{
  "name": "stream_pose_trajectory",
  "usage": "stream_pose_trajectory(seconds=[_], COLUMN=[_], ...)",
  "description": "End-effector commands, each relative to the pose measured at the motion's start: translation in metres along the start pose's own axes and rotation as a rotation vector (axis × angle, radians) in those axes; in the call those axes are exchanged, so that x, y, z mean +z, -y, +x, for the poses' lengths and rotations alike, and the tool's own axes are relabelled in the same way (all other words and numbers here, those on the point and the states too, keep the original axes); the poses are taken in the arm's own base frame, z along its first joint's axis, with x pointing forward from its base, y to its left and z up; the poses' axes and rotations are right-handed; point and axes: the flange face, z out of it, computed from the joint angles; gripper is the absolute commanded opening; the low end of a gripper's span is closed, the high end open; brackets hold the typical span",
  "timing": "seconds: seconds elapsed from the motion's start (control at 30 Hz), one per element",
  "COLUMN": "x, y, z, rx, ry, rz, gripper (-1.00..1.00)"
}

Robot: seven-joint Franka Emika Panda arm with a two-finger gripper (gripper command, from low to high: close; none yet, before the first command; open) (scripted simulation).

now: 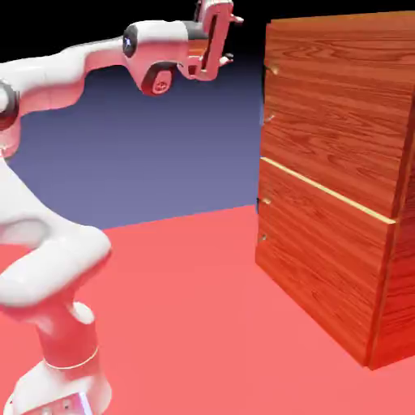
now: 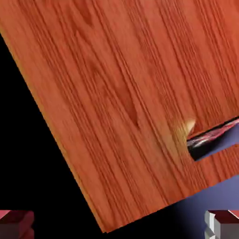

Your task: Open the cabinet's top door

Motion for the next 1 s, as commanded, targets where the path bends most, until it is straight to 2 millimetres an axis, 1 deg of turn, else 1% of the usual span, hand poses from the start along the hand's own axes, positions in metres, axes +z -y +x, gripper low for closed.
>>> stream_pose_trajectory(seconds=[0.0,0.17,0.4,0.43,0.63,0.67,0.7,0.8,0.97], x=[0.005,0.027,0.052,0.052,0.101,0.101,0.101,0.096,0.075], y=[-0.005,-0.024,-0.042,-0.042,-0.034,-0.034,-0.034,-0.033,-0.030], z=[0.007,0.050,0.123,0.123,0.126,0.126,0.126,0.127,0.125], rx=[0.070,0.428,0.932,0.932,0.932,0.932,0.932,0.930,0.934], ry=[0.005,0.020,0.026,0.026,0.026,0.026,0.026,0.020,0.010], rz=[0.009,0.065,0.186,0.186,0.186,0.186,0.186,0.175,0.133], gripper=[1.00,1.00,1.00,1.00,1.00,1.00,-1.00,-1.00,-1.00])
